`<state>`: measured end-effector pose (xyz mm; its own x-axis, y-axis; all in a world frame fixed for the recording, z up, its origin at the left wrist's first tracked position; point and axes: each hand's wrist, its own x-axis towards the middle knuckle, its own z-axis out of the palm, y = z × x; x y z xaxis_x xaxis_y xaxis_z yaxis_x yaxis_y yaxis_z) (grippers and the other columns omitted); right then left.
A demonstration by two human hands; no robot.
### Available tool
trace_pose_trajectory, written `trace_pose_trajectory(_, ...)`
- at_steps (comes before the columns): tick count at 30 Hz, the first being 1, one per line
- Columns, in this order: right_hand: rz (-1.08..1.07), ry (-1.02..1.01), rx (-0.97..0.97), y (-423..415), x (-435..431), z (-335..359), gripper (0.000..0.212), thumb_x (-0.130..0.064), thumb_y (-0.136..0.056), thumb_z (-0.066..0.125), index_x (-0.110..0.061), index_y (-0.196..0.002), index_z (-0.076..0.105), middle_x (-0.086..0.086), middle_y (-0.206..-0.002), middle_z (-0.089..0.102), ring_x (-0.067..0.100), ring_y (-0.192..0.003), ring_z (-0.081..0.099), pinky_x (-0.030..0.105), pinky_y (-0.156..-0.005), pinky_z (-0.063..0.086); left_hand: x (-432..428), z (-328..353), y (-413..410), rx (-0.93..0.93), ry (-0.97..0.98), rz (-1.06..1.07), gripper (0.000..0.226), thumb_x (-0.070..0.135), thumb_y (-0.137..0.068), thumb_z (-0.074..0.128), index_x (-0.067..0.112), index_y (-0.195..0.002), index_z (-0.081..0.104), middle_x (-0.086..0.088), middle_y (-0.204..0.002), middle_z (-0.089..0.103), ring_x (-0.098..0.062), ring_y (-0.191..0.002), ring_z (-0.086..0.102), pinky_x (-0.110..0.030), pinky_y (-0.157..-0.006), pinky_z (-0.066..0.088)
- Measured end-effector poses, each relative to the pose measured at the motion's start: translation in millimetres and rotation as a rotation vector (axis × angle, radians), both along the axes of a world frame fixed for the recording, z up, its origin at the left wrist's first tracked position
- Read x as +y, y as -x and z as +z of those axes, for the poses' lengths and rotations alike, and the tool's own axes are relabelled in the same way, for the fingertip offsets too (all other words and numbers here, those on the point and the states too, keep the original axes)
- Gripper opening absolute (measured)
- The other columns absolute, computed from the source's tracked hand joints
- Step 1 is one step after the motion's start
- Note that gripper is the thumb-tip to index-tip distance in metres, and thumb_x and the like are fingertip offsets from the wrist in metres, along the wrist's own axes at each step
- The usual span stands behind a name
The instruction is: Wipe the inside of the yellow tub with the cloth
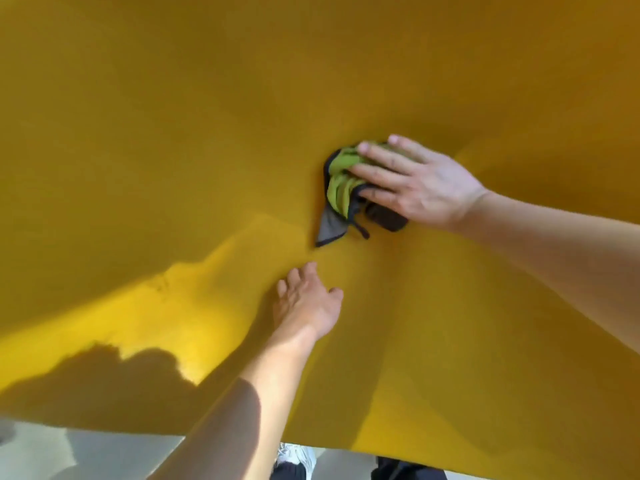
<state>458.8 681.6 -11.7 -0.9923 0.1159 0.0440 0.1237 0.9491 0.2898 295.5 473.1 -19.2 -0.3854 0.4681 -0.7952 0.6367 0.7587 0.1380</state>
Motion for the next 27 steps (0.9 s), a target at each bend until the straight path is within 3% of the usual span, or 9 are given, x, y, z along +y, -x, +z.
trace_pose_trajectory(3,-0.171,-0.248,0.292,23.0,43.7,53.8,0.028,-0.015,-0.105,0.050,-0.022,-0.127,0.065,0.009,-0.150,0.051,0.040,-0.138,0.047,0.057,-0.111,0.040,-11.8,5.2,3.1,-0.043,0.104,-0.029,0.071,0.049,-0.094,0.051,0.026,-0.154,0.020,-0.006,-0.157,0.022,-0.038,-0.142,0.024,-0.041,-0.117,0.025)
trace_pose_trajectory(7,-0.322,-0.253,0.492,67.5,24.8,52.4,0.029,-0.015,-0.106,0.048,-0.021,-0.126,0.068,0.006,-0.148,0.054,0.040,-0.134,0.051,0.057,-0.108,0.044,-19.5,20.2,14.3,-0.055,0.090,0.006,0.072,0.048,-0.095,0.050,0.026,-0.155,0.017,-0.005,-0.158,0.021,-0.036,-0.145,0.021,-0.040,-0.118,0.022)
trace_pose_trajectory(9,-0.283,-0.173,0.406,81.7,3.0,21.7,0.034,-0.014,-0.106,0.043,-0.021,-0.131,0.064,0.007,-0.151,0.050,0.041,-0.139,0.044,0.058,-0.113,0.036,-21.1,26.4,28.9,-0.012,0.058,-0.026,0.072,0.049,-0.094,0.050,0.026,-0.155,0.018,-0.004,-0.156,0.025,-0.034,-0.143,0.023,-0.039,-0.117,0.024)
trace_pose_trajectory(13,-0.132,0.143,-0.007,84.2,-79.5,-46.0,0.043,-0.025,-0.101,0.035,-0.022,-0.131,0.065,0.005,-0.155,0.046,0.039,-0.146,0.034,0.056,-0.117,0.030,-23.2,37.8,65.7,0.088,0.025,-0.071,0.073,0.050,-0.092,0.049,0.028,-0.154,0.019,-0.001,-0.156,0.027,-0.030,-0.142,0.026,-0.040,-0.115,0.029)
trace_pose_trajectory(16,-0.041,0.246,-0.167,67.7,-105.8,-54.6,0.044,-0.022,-0.099,0.039,-0.021,-0.137,0.061,0.005,-0.157,0.042,0.038,-0.147,0.031,0.056,-0.118,0.027,-27.1,44.6,90.8,0.134,0.029,-0.066,0.071,0.049,-0.092,0.048,0.027,-0.154,0.020,-0.002,-0.156,0.028,-0.030,-0.140,0.027,-0.042,-0.112,0.031)
trace_pose_trajectory(19,-0.046,0.064,-0.015,53.9,-40.2,-18.6,0.038,-0.016,-0.101,0.039,-0.019,-0.124,0.069,0.008,-0.147,0.055,0.039,-0.140,0.044,0.060,-0.114,0.032,-31.2,52.5,105.1,0.174,0.015,-0.077,0.069,0.048,-0.091,0.047,0.027,-0.153,0.023,-0.002,-0.153,0.031,-0.029,-0.139,0.029,-0.041,-0.111,0.032)
trace_pose_trajectory(22,-0.145,-0.110,0.193,48.2,24.1,28.1,0.027,-0.011,-0.102,0.049,-0.017,-0.123,0.066,0.012,-0.149,0.052,0.046,-0.138,0.044,0.064,-0.112,0.032,-35.3,58.3,118.7,0.217,-0.037,-0.112,0.067,0.047,-0.092,0.046,0.027,-0.152,0.025,0.000,-0.152,0.031,-0.027,-0.138,0.030,-0.040,-0.110,0.031)
trace_pose_trajectory(24,-0.230,-0.187,0.324,67.1,26.6,42.4,0.025,-0.011,-0.102,0.053,-0.016,-0.123,0.065,0.014,-0.149,0.051,0.048,-0.137,0.044,0.064,-0.111,0.035,-38.9,63.0,129.8,0.285,-0.105,-0.159,0.065,0.045,-0.091,0.046,0.027,-0.151,0.026,0.001,-0.153,0.030,-0.026,-0.137,0.029,-0.039,-0.109,0.031)
trace_pose_trajectory(27,-0.411,-0.169,0.448,125.7,2.2,37.7,0.030,-0.009,-0.104,0.043,-0.012,-0.129,0.060,0.019,-0.148,0.051,0.055,-0.135,0.041,0.066,-0.113,0.029,-42.4,79.5,150.4,0.392,-0.179,-0.207,0.066,0.043,-0.091,0.047,0.027,-0.151,0.026,0.000,-0.157,0.028,-0.026,-0.140,0.026,-0.040,-0.109,0.031)
